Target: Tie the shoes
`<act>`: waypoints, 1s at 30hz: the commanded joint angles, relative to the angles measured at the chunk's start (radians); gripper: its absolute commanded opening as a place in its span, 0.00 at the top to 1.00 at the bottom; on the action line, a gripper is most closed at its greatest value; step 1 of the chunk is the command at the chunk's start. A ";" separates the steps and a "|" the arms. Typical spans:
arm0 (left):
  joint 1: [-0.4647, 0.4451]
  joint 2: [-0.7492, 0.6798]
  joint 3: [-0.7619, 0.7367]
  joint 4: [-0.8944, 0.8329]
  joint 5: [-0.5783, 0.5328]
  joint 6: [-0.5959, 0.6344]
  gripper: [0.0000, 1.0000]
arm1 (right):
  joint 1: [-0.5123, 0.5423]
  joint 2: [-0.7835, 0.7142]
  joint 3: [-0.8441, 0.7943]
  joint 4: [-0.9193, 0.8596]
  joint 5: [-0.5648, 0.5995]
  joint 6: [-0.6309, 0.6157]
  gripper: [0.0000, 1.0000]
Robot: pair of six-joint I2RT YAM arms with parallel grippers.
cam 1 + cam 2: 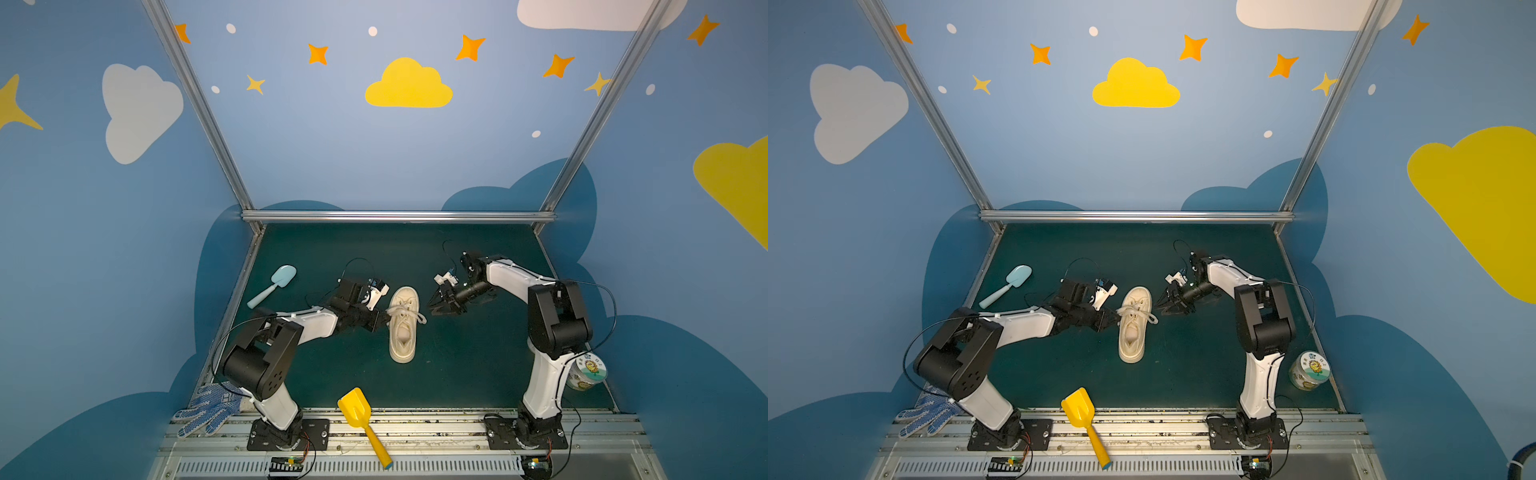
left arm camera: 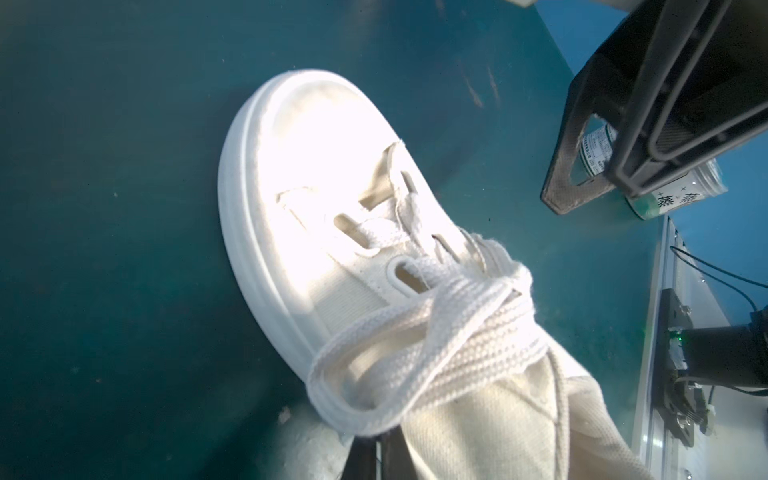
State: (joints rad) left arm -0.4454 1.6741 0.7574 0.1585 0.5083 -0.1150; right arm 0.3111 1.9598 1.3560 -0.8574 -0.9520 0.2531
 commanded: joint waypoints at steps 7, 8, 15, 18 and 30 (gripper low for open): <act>-0.040 -0.107 -0.013 -0.095 -0.050 0.040 0.96 | 0.019 0.022 0.048 -0.047 -0.002 -0.030 0.56; -0.045 -0.118 -0.016 -0.099 -0.062 0.040 0.96 | 0.020 0.024 0.047 -0.046 -0.002 -0.029 0.57; -0.080 -0.173 -0.019 -0.186 -0.107 0.060 0.96 | 0.039 0.033 0.075 -0.068 0.021 -0.045 0.57; -0.095 -0.183 -0.022 -0.231 -0.121 0.071 0.96 | 0.058 0.040 0.122 -0.109 0.080 -0.075 0.57; -0.115 -0.206 -0.071 -0.234 -0.127 0.039 0.96 | 0.168 0.075 0.293 -0.157 0.283 -0.257 0.56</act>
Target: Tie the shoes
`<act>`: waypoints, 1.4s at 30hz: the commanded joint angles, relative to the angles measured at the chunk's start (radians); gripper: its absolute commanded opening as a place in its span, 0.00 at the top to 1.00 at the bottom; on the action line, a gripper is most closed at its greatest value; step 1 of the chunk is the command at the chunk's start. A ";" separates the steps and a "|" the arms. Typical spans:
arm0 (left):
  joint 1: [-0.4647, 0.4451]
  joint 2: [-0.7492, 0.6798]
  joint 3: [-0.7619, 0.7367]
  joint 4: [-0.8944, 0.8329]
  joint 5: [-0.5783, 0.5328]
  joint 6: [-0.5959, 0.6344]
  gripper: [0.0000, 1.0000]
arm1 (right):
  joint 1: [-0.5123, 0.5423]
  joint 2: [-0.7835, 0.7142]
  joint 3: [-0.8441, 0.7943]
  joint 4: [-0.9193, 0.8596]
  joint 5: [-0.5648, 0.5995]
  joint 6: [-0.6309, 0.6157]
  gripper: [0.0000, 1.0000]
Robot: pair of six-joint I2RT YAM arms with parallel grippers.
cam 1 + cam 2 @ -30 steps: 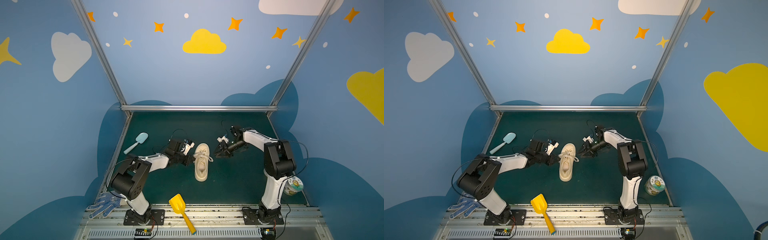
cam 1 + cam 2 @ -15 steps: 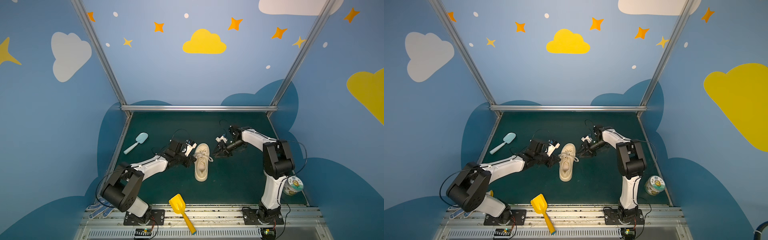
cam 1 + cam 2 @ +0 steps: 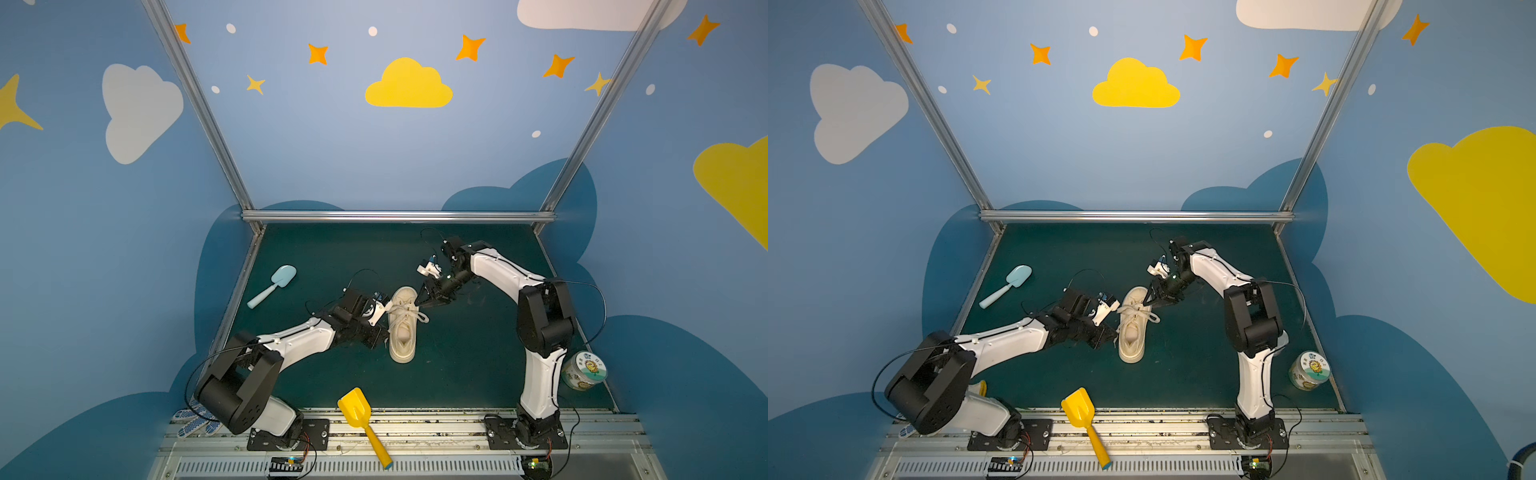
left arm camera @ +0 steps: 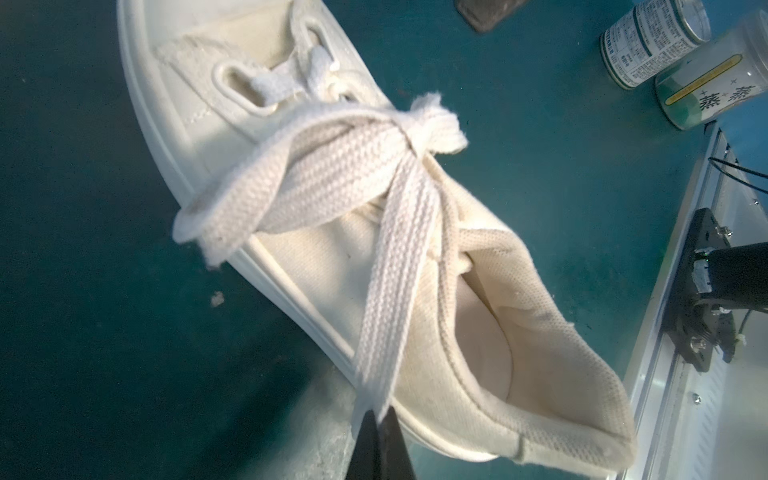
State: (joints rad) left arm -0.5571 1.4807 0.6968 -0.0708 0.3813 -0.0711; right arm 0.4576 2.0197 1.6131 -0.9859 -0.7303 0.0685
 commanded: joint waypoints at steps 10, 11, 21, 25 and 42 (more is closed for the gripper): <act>-0.003 0.041 -0.005 0.052 0.013 -0.023 0.95 | 0.086 0.054 0.123 0.020 0.094 -0.135 0.52; -0.003 0.041 -0.008 0.056 0.012 -0.023 0.95 | 0.094 0.063 0.139 0.016 0.093 -0.142 0.52; 0.000 0.035 -0.014 0.068 0.009 -0.028 0.95 | 0.157 0.135 0.216 -0.003 0.152 -0.188 0.53; -0.001 0.039 -0.011 0.068 0.010 -0.030 0.95 | 0.171 0.152 0.231 -0.014 0.169 -0.200 0.53; 0.024 0.039 -0.010 0.069 0.016 -0.046 0.95 | 0.213 0.124 0.154 0.046 0.247 -0.200 0.61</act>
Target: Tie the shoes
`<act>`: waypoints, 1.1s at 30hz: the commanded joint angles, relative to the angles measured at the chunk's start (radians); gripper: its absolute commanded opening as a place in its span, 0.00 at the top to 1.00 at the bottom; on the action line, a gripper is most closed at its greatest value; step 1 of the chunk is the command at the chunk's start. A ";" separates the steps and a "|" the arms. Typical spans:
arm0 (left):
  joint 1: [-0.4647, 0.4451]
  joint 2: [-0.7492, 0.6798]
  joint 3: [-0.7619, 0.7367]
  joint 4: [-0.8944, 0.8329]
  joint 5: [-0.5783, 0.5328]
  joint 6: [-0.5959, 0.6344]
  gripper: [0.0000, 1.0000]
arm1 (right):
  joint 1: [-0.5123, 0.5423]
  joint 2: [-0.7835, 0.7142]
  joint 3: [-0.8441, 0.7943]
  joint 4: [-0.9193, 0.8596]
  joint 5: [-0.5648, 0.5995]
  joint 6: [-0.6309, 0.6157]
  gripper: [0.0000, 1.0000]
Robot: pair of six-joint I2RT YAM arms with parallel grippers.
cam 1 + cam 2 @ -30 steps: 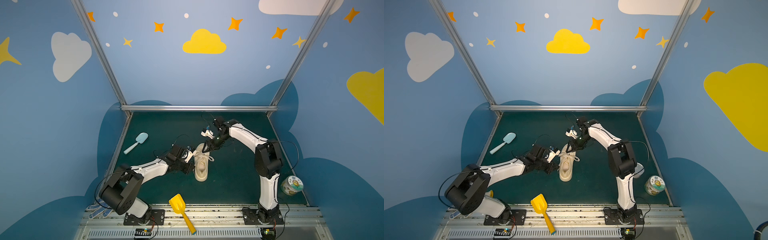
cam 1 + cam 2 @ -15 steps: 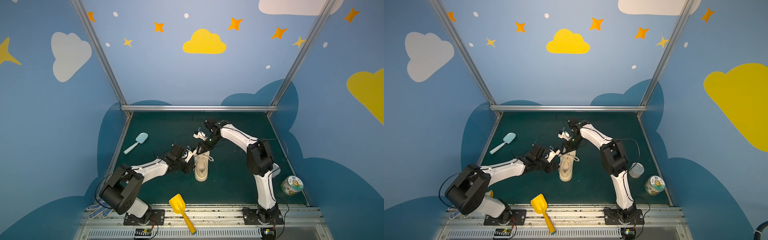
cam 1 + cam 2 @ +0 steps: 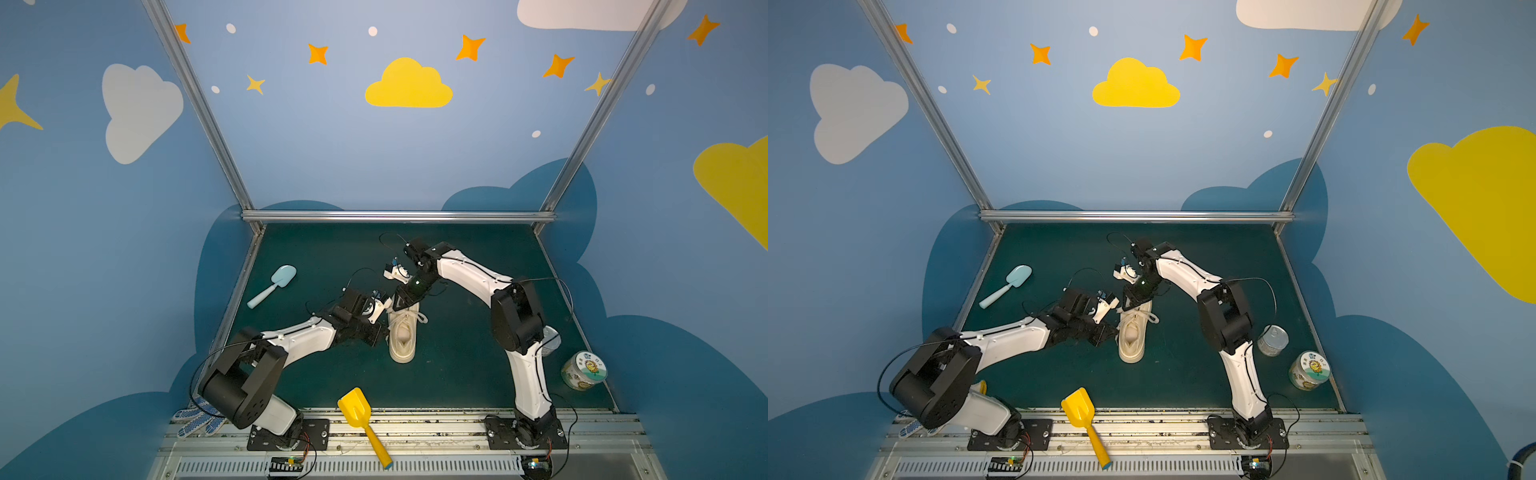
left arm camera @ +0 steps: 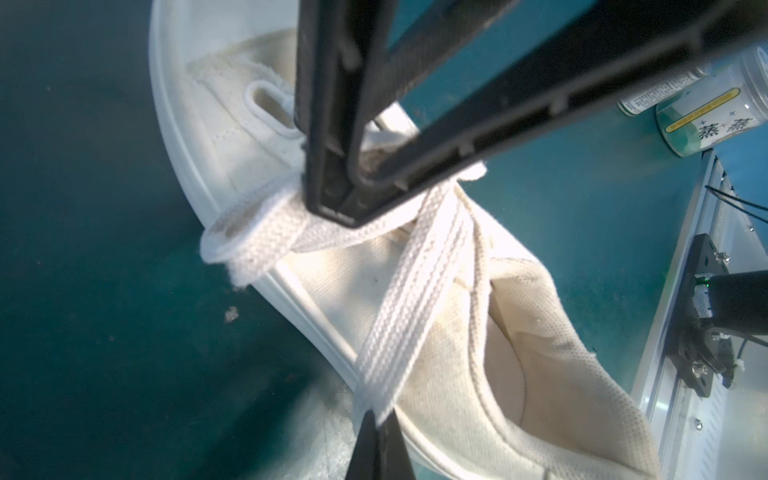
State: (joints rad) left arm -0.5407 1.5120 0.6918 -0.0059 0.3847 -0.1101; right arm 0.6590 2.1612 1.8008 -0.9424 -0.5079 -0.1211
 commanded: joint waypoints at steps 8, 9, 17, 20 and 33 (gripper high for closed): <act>0.013 0.022 0.007 -0.004 0.017 -0.005 0.95 | 0.021 -0.056 -0.093 0.046 0.063 -0.003 0.74; 0.013 0.024 0.010 -0.009 0.019 -0.004 0.95 | 0.020 -0.062 -0.093 0.050 0.053 0.000 0.78; 0.035 0.077 0.062 -0.042 0.040 0.019 0.95 | -0.010 -0.118 -0.146 0.124 -0.117 0.055 1.00; 0.052 0.112 0.105 -0.067 0.057 0.037 0.96 | -0.031 -0.149 -0.198 0.178 -0.177 0.097 1.00; 0.094 0.261 0.285 -0.117 0.151 0.082 0.96 | -0.076 -0.223 -0.327 0.288 -0.300 0.135 1.00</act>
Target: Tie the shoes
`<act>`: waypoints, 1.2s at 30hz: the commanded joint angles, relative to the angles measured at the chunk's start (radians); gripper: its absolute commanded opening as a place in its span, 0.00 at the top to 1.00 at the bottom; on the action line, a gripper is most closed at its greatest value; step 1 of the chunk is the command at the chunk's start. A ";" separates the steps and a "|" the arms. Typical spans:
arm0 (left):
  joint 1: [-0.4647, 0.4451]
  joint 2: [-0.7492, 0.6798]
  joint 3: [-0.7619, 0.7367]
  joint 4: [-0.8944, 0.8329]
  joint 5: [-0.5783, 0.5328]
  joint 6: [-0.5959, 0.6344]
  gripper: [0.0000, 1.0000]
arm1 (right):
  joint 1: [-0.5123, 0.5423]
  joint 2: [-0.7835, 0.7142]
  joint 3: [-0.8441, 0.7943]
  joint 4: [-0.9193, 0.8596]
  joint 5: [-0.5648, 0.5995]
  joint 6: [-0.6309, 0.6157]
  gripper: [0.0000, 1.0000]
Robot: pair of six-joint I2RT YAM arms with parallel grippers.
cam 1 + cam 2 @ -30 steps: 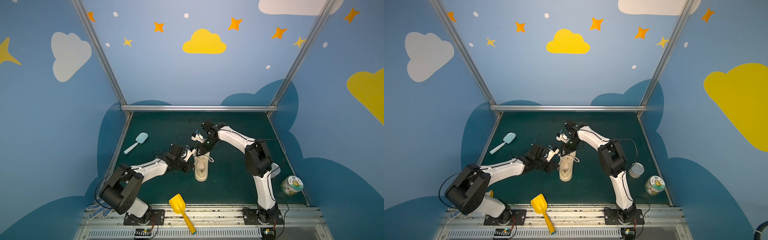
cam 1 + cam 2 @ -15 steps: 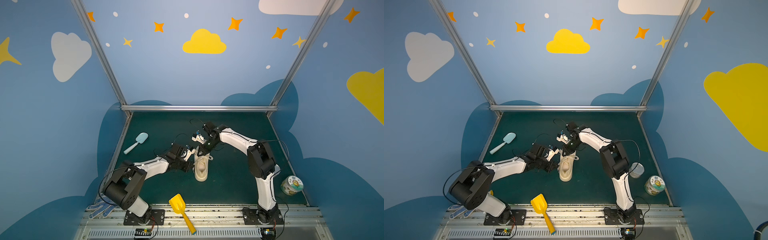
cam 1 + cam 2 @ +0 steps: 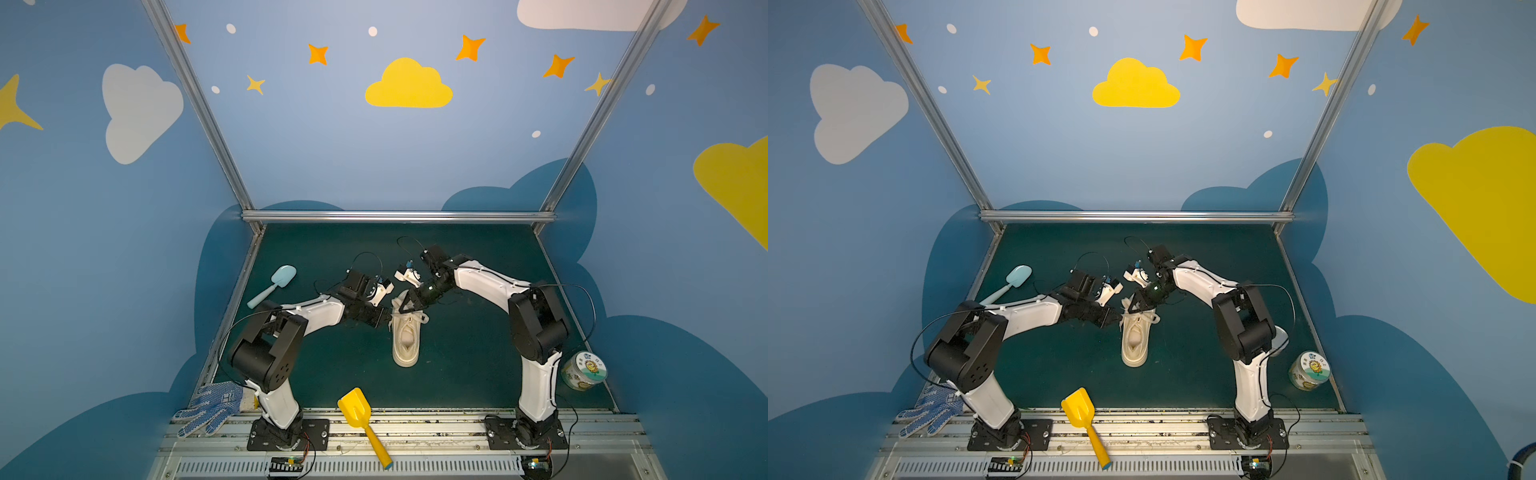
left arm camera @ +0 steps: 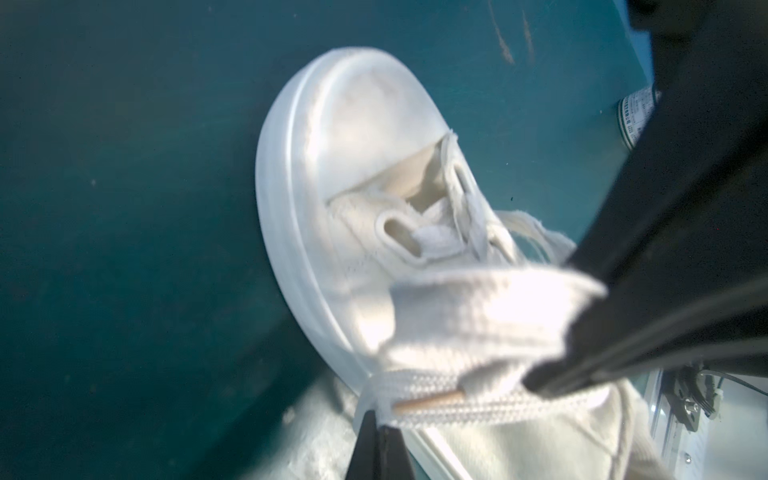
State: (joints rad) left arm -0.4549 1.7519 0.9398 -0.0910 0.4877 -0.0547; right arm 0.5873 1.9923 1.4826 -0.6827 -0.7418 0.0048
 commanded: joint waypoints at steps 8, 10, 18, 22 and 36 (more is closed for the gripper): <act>0.016 0.098 0.127 -0.063 0.097 0.043 0.96 | -0.018 -0.084 -0.051 0.056 -0.119 -0.005 0.98; 0.017 0.108 0.142 -0.062 0.104 0.043 0.96 | -0.018 -0.087 -0.054 0.049 -0.129 -0.012 0.97; 0.028 0.145 0.178 -0.041 0.164 0.024 0.96 | -0.045 -0.117 -0.095 0.108 -0.196 0.021 0.87; 0.028 0.156 0.183 -0.030 0.178 0.014 0.97 | -0.045 -0.133 -0.114 0.122 -0.206 0.014 0.85; 0.028 0.178 0.234 0.000 0.223 0.007 0.96 | -0.004 -0.190 -0.134 0.013 -0.138 -0.022 0.70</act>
State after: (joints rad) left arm -0.4316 1.9179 1.1442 -0.1024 0.6827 -0.0525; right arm 0.5724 1.8629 1.3640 -0.6334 -0.9028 -0.0048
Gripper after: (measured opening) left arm 0.047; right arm 0.291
